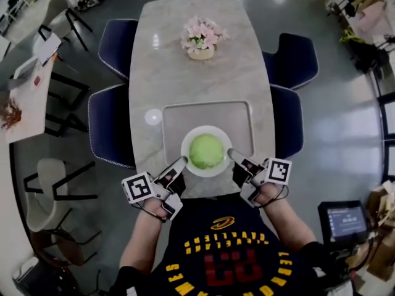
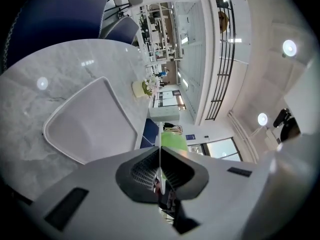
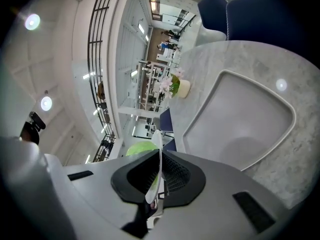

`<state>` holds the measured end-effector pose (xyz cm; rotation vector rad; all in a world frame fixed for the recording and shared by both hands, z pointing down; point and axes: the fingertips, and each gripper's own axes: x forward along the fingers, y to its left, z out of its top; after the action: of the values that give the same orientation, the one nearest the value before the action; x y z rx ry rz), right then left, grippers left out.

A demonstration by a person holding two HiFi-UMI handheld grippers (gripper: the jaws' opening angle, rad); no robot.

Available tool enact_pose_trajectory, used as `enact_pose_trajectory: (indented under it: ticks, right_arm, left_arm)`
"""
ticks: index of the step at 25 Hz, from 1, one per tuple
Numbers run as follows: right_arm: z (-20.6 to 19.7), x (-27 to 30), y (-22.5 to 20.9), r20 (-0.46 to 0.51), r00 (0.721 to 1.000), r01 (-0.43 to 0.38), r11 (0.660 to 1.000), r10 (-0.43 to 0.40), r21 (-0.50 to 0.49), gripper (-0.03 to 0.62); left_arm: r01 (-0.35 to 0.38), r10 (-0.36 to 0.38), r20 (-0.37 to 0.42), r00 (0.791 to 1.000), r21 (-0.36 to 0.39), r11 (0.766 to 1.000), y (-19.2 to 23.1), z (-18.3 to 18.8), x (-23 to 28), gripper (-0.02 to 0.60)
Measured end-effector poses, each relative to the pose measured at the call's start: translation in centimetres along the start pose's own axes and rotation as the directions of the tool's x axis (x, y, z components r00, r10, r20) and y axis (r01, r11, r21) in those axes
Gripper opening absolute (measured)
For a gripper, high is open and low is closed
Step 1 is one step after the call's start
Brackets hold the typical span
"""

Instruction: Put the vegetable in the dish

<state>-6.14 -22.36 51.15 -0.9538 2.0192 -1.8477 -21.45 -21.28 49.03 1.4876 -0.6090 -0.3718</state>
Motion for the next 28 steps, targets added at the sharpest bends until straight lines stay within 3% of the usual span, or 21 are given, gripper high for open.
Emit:
enact_pose_trajectory:
  ticks: [5,10,16,23,28]
  right_arm:
    - [0.4,0.3,-0.7,0.075,0.997,0.018,0.999,-0.016,-0.028,0.017]
    - [1.0,0.4,-2.5,0.098,0.995,0.019,1.000,-0.017,-0.016,0.017]
    - [2.2,1.0,-4.7,0.071,0.997,0.022,0.999,-0.019,-0.031,0.017]
    - [2.9,1.3,-7.4,0.032,0.996,0.087,0.996,-0.086,-0.008,0.017]
    - [4.1,2.3,-8.3,0.017,0.998,0.059,0.998,-0.058,-0.034,0.017]
  left_arm:
    - [-0.003,0.006,-0.077,0.997,0.041,0.999,1.4,1.1,1.3,0.011]
    - [0.012,-0.003,-0.100,0.995,0.087,0.996,2.2,1.3,2.9,0.011]
    - [-0.041,0.052,-0.103,0.993,0.111,0.993,4.0,1.7,4.2,0.011]
    - [-0.047,0.055,-0.089,0.994,0.099,0.994,5.1,1.9,5.8,0.011]
    - [-0.110,0.127,-0.095,0.987,0.167,0.980,6.8,2.7,6.8,0.011]
